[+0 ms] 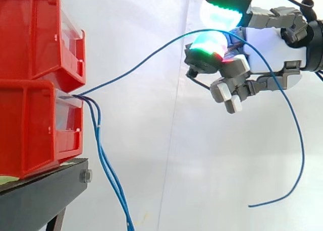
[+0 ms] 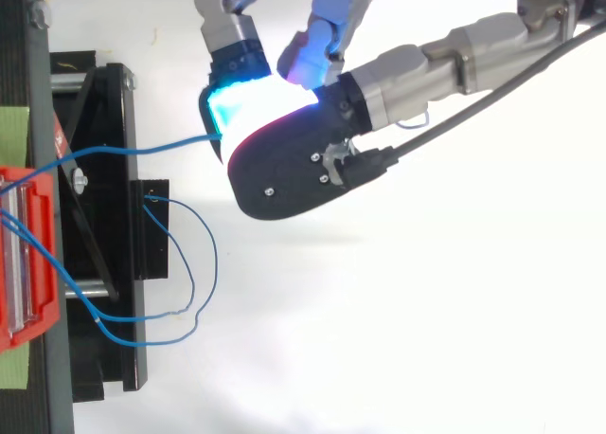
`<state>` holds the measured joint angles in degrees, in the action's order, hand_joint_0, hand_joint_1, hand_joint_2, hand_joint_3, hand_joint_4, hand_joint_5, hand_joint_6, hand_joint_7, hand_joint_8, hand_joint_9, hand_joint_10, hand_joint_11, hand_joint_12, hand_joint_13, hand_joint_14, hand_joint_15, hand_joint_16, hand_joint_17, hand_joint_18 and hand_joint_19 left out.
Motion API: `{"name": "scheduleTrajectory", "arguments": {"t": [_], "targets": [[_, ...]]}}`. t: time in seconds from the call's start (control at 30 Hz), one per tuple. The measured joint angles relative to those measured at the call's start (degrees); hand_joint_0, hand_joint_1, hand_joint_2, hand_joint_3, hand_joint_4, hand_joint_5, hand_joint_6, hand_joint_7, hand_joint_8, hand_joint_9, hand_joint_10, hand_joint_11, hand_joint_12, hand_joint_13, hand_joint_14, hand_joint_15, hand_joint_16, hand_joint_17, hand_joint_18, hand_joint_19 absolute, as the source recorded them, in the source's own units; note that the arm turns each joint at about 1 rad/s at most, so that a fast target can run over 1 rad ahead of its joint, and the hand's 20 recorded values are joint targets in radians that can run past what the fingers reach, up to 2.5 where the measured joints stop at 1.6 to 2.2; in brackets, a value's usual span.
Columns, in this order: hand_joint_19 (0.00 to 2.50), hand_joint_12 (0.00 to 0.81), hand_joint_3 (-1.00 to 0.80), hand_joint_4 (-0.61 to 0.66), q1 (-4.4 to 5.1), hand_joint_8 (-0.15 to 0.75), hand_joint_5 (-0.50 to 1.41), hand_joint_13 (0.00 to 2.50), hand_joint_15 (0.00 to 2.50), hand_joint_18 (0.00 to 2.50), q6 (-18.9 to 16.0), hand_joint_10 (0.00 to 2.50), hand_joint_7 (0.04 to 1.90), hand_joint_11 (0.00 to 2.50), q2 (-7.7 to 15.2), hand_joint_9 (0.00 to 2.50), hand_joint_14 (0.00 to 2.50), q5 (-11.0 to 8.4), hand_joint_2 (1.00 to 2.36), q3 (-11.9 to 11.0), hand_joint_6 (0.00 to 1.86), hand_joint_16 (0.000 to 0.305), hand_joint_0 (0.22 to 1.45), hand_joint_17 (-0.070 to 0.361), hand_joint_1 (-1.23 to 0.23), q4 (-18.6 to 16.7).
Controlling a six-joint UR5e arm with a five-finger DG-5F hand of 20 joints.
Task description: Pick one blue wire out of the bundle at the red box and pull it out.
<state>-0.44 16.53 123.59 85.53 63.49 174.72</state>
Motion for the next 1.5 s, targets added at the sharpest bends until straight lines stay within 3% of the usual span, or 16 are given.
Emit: {"name": "scheduleTrajectory", "arguments": {"t": [0.67, 1.03, 1.5], "targets": [[0.57, 0.442, 0.05, 0.12, -0.01, 0.386, -0.06, 1.06, 0.68, 1.00, -2.0, 0.02, 1.25, 0.82, 0.0, 1.26, 0.02, 1.00, 1.03, 0.0, 0.94, 0.054, 0.65, 0.121, -0.94, -0.1], [0.53, 0.474, 0.21, -0.03, -0.01, 0.389, -0.04, 1.11, 0.67, 1.08, -3.3, 0.02, 1.28, 0.78, 0.0, 1.32, 0.02, 1.99, 1.00, 0.0, 0.94, 0.061, 0.69, 0.138, -0.96, -0.4], [0.56, 0.463, 0.22, -0.09, 0.00, 0.369, -0.04, 1.15, 0.73, 1.08, -2.9, 0.02, 1.26, 0.77, 0.1, 1.36, 0.02, 1.95, 1.10, 0.1, 0.94, 0.059, 0.70, 0.132, -0.96, -0.7]]}}
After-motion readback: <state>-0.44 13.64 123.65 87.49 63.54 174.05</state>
